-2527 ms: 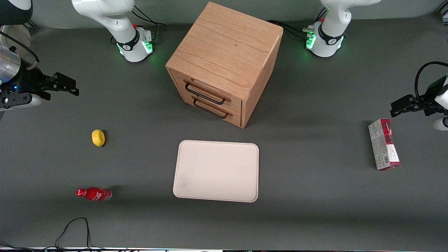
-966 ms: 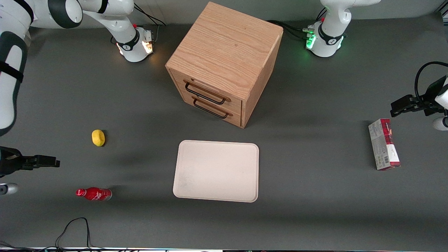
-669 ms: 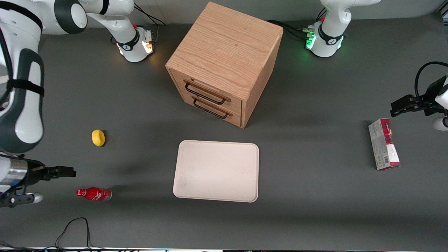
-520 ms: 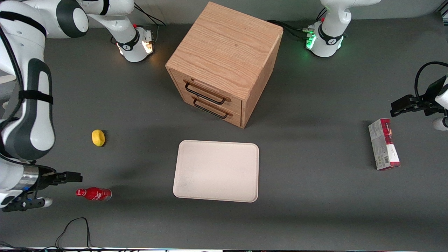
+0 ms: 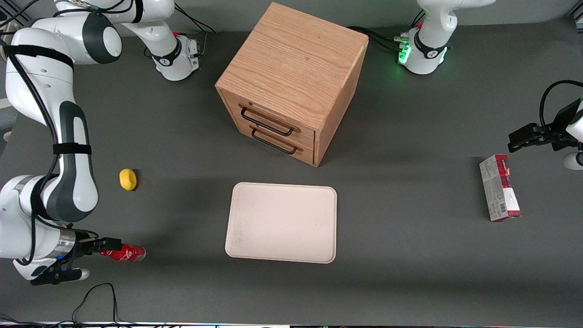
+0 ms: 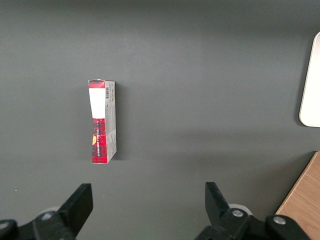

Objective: Place coke bottle on tray
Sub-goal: 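Move the open right gripper down over the red Coca-Cola bottle, then close the right gripper on the bottle's cap end and lift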

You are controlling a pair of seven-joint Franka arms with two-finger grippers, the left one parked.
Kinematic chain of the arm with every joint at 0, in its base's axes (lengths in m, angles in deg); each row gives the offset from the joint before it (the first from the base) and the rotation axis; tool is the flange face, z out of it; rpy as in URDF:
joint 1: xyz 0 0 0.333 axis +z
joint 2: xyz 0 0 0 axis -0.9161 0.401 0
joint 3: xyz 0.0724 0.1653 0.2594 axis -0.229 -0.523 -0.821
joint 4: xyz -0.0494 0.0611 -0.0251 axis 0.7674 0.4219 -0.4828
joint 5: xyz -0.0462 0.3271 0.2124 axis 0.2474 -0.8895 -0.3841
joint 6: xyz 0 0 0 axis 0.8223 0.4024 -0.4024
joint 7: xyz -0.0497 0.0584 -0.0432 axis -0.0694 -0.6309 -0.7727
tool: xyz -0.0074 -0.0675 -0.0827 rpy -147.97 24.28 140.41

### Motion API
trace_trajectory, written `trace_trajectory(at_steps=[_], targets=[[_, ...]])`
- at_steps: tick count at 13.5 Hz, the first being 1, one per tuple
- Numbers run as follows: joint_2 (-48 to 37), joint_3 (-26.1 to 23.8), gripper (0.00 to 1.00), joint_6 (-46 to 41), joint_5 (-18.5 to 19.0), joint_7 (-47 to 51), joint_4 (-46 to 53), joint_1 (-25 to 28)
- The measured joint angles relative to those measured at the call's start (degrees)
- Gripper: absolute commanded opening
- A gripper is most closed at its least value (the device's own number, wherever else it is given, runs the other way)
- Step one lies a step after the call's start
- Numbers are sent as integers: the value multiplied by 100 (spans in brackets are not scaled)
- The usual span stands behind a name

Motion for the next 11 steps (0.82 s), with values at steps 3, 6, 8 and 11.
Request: trace_trajectory(at_steps=[3,6,8,11], targets=[[1,0,99,14,1,0,9,47],[1,2,1,15,4,0,9,45],[1,5,0,16,4,0,11,31],[1,7,0,14,4,19,12,-4]])
